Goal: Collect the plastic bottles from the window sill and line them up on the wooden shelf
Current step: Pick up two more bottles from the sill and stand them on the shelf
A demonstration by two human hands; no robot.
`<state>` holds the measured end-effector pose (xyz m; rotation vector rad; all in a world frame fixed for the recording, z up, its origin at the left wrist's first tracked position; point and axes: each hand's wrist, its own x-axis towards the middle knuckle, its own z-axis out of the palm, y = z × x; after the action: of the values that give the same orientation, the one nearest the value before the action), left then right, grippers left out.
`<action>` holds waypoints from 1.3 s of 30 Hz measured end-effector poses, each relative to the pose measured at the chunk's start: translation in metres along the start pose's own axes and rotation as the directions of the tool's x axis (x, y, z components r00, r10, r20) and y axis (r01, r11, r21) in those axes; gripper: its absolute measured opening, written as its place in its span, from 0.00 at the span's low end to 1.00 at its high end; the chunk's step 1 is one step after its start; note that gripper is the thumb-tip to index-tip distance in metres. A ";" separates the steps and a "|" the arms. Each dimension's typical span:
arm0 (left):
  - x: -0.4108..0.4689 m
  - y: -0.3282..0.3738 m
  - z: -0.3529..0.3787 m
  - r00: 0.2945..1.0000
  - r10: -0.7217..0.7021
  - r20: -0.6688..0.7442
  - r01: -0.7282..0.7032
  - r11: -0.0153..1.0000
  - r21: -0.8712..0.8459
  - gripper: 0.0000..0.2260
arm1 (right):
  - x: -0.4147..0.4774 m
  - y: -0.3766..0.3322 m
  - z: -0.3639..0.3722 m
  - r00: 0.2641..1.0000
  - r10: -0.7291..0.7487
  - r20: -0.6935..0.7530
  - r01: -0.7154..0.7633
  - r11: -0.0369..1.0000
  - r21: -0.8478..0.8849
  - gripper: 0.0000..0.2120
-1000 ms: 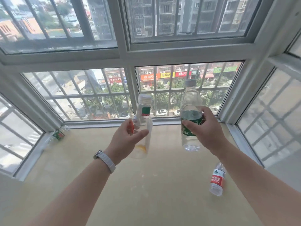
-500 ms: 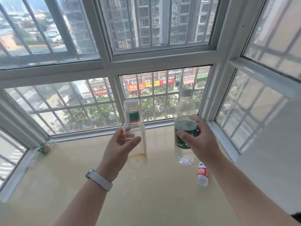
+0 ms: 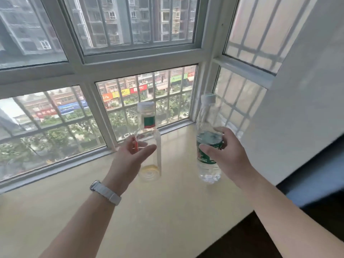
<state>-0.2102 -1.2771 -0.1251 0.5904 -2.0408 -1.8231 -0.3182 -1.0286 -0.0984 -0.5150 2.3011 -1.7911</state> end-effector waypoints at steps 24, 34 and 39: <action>-0.007 0.024 0.210 0.834 0.078 0.546 -0.112 0.993 0.030 0.34 | -0.100 0.044 -0.158 0.836 0.153 -0.527 -0.195 0.980 -0.026 0.26; -0.041 0.064 0.383 0.701 0.079 0.708 -0.149 0.988 0.038 0.29 | -0.144 0.071 -0.302 0.724 0.143 -0.675 -0.175 0.984 0.020 0.21; -0.088 0.079 0.478 0.577 0.113 0.808 -0.171 0.985 -0.016 0.20 | -0.190 0.085 -0.375 0.612 0.143 -0.778 -0.204 0.979 0.019 0.20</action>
<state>-0.3858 -0.8179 -0.1016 -0.5423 -2.5776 -2.1512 -0.2867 -0.6006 -0.0970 0.6333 2.7890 -2.0926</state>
